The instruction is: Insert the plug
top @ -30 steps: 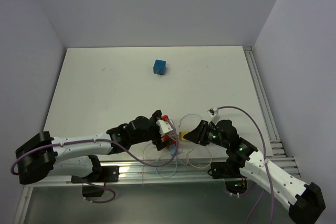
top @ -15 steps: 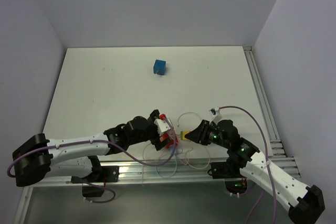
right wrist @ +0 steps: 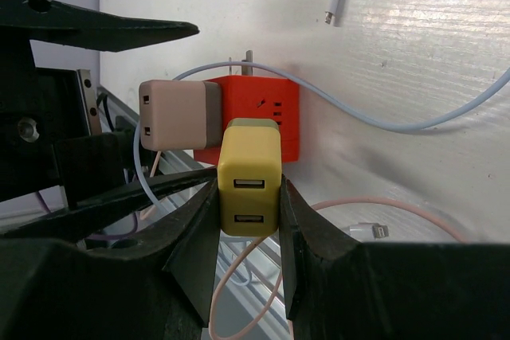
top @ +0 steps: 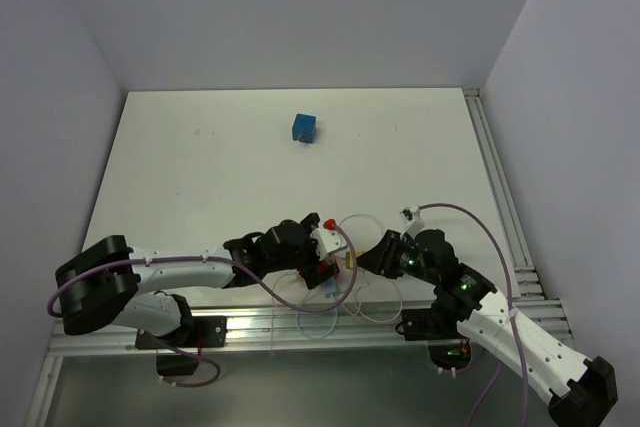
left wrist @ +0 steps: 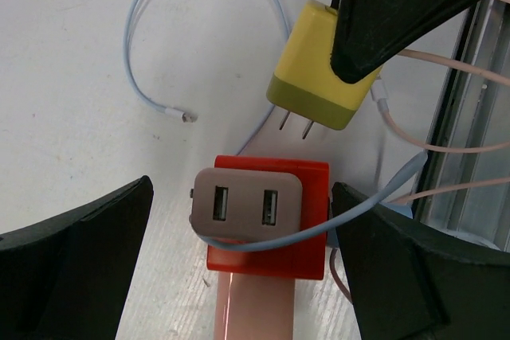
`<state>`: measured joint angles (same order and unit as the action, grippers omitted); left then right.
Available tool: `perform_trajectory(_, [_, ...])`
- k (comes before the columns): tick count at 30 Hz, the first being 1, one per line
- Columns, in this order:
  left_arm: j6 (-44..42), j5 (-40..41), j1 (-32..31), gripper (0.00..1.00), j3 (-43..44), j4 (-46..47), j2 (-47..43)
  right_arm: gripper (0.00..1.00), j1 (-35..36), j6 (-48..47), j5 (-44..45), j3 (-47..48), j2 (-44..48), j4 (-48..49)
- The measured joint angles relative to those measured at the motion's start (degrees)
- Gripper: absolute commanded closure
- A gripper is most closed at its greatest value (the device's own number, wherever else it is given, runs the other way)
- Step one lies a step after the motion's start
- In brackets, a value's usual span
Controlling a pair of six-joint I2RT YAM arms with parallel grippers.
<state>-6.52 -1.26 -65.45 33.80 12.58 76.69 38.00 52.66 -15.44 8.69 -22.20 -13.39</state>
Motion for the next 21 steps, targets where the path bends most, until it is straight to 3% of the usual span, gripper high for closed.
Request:
perform_trajectory(15, [0.0, -0.7, -0.5, 0.01, 2.4, 0.9, 5.9, 1.00, 0.0, 0.0, 0.0, 0.0, 0.0, 0.0])
perform_trajectory(21, [0.1, -1.5, -0.5, 0.10, 4.1, 0.1, 8.1, 1.00, 0.0, 0.0, 0.0, 0.0, 0.2, -0.1])
